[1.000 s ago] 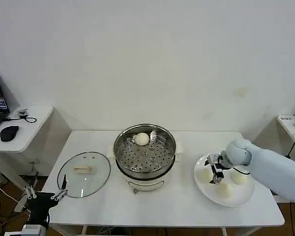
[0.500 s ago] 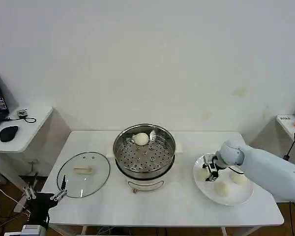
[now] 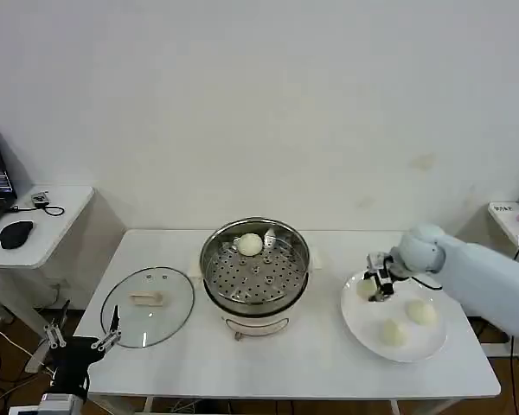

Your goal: Take steamed baozi put them in steamer then cover it.

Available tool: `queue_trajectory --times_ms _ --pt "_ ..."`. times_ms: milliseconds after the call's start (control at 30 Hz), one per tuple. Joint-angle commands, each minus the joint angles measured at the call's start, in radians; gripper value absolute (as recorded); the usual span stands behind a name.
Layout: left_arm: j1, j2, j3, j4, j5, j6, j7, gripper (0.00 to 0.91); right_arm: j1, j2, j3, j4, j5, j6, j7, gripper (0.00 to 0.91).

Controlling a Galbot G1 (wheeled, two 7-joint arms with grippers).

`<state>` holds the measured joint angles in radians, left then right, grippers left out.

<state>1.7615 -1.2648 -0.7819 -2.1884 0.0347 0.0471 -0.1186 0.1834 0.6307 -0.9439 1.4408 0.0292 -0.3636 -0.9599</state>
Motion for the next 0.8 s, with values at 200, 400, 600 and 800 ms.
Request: queue_trajectory --times_ms 200,400,600,800 --pt "-0.013 0.013 0.007 0.006 0.000 0.002 0.001 0.907 0.399 0.091 -0.140 0.053 0.236 -0.125 0.010 0.625" --pt "-0.013 0.018 0.000 0.006 -0.005 0.000 0.001 0.907 0.510 0.253 -0.205 0.030 0.361 -0.197 0.036 0.635" --pt "-0.012 0.017 -0.019 0.003 -0.011 -0.001 0.001 0.907 0.487 0.451 -0.204 0.002 0.505 -0.282 0.075 0.635" --pt "-0.003 0.019 -0.040 -0.014 -0.023 -0.001 0.002 0.907 0.387 0.624 -0.202 -0.116 0.525 -0.302 0.097 0.635"
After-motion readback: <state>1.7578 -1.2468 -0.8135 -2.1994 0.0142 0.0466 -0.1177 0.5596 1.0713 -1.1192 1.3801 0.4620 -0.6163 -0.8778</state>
